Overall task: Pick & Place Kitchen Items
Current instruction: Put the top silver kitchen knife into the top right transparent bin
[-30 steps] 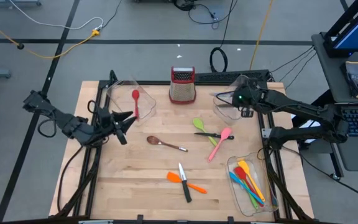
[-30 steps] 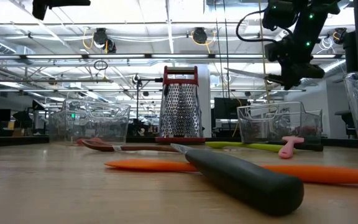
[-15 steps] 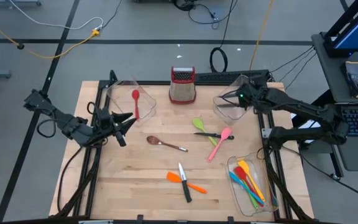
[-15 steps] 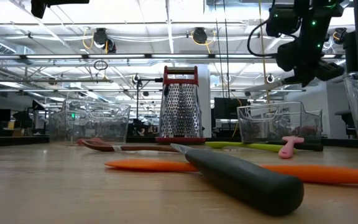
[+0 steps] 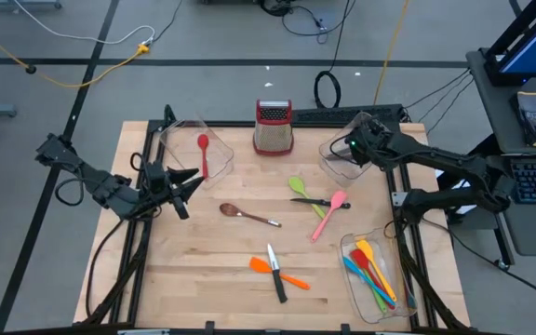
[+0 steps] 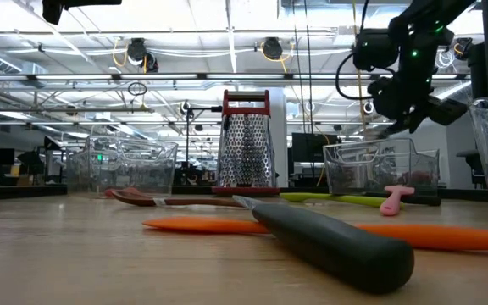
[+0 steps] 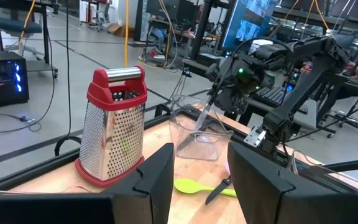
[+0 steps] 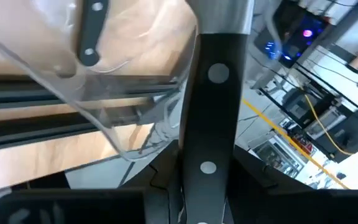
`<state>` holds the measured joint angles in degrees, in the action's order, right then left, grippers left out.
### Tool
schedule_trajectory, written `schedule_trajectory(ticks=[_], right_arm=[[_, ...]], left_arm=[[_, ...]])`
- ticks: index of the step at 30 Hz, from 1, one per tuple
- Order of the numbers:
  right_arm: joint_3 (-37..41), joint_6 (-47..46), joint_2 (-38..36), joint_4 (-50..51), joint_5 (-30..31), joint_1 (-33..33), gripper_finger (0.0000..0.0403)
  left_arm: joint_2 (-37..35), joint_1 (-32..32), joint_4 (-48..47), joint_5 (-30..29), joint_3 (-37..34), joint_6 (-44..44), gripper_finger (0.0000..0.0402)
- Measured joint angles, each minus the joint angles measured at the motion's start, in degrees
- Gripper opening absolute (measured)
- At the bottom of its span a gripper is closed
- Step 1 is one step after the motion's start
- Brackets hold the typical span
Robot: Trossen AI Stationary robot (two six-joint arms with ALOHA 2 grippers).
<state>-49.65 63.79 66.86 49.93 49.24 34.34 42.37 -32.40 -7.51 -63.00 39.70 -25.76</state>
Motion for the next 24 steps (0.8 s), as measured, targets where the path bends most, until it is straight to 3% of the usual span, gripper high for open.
schedule_trajectory(ticks=[17, 24], right_arm=[[0.0, -0.8, 6.8, 0.1, -13.1, 2.8, 0.0082], [0.0, -1.4, 8.1, -0.9, -14.7, 4.7, 0.0082]], left_arm=[[0.0, 0.0, -1.2, 0.1, 0.0, -0.3, 0.0152], [0.0, 0.0, -1.8, 0.1, 0.0, -0.3, 0.0152]])
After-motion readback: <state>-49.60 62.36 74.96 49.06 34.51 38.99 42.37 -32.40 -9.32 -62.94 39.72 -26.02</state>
